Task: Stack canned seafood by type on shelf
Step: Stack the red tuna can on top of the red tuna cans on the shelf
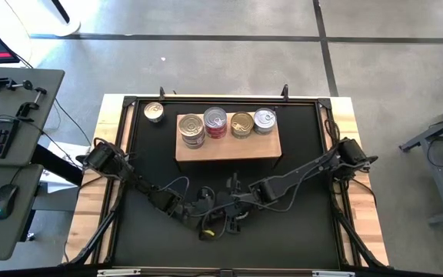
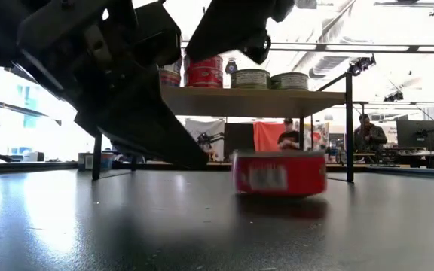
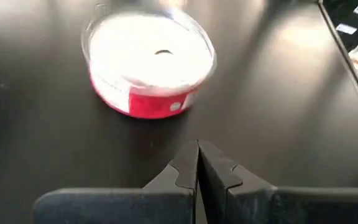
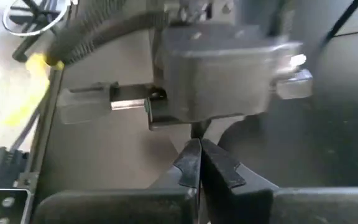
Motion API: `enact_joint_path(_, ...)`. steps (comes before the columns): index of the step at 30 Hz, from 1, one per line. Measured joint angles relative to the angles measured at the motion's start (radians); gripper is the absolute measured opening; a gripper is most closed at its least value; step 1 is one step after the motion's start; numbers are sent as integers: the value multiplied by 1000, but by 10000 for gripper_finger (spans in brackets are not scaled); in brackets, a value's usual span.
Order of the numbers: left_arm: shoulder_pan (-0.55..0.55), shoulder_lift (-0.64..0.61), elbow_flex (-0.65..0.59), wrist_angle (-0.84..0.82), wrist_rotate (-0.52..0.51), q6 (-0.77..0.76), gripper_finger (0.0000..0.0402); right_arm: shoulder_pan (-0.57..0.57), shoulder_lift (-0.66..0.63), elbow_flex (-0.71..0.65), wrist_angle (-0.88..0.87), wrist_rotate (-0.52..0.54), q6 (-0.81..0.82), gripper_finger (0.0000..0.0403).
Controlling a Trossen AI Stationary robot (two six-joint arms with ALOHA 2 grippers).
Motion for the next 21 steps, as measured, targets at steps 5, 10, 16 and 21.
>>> enact_joint_path(5, 0, 0, 0, -25, 2, 0, 0, 11, -63, 0, -147, 10, 67, 0)
enact_joint_path(10, 10, 0, 0, -6, -51, 2, 0, 49, -140, -72, -338, 52, 155, 0)
enact_joint_path(16, 24, -20, 91, -24, -33, 212, 0, 92, -249, -384, -114, 18, 395, 0)
enact_joint_path(21, 17, -32, 182, -124, -73, 430, 0, 117, -261, -567, 160, -3, 509, 0)
